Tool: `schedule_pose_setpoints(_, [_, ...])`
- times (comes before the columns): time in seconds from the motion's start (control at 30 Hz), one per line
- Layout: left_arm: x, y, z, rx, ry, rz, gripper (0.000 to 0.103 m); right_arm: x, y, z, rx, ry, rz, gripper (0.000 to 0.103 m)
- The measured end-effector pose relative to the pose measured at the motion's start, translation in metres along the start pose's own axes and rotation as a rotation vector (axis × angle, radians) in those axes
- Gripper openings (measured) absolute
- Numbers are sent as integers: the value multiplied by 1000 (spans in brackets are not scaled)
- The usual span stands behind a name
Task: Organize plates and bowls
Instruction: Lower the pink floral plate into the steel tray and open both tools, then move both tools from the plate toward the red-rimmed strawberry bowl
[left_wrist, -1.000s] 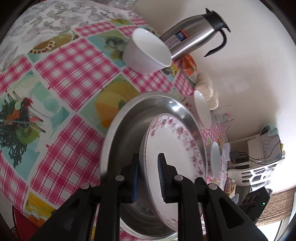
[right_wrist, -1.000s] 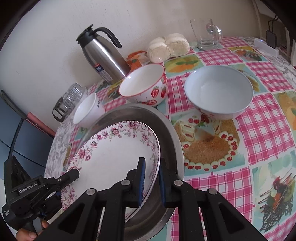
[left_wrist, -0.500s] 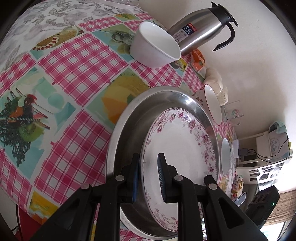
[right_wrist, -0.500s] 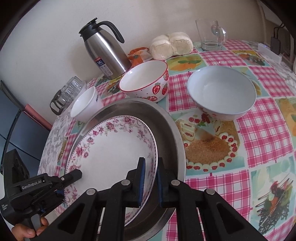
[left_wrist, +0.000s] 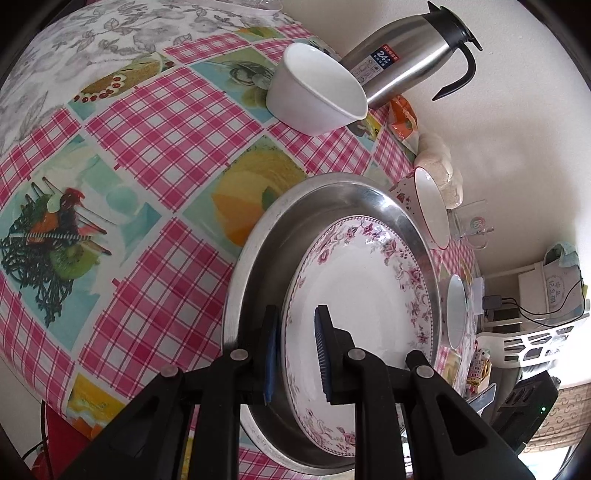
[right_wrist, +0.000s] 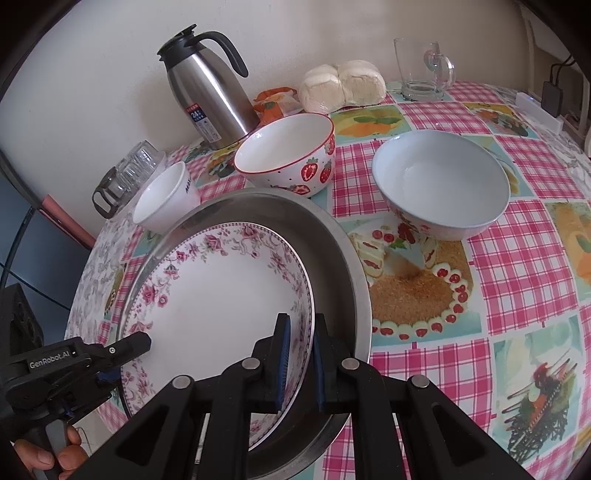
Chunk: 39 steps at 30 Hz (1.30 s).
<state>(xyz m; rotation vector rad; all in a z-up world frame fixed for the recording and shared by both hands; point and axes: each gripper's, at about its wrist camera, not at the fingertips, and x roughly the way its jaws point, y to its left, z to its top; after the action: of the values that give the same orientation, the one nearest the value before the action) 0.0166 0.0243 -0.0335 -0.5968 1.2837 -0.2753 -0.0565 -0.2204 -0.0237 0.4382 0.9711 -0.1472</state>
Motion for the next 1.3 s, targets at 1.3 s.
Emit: schedule_pose_setpoints(1.3, [-21, -33, 3, 204, -148, 135, 56, -2, 4, 1, -32, 1, -15, 15])
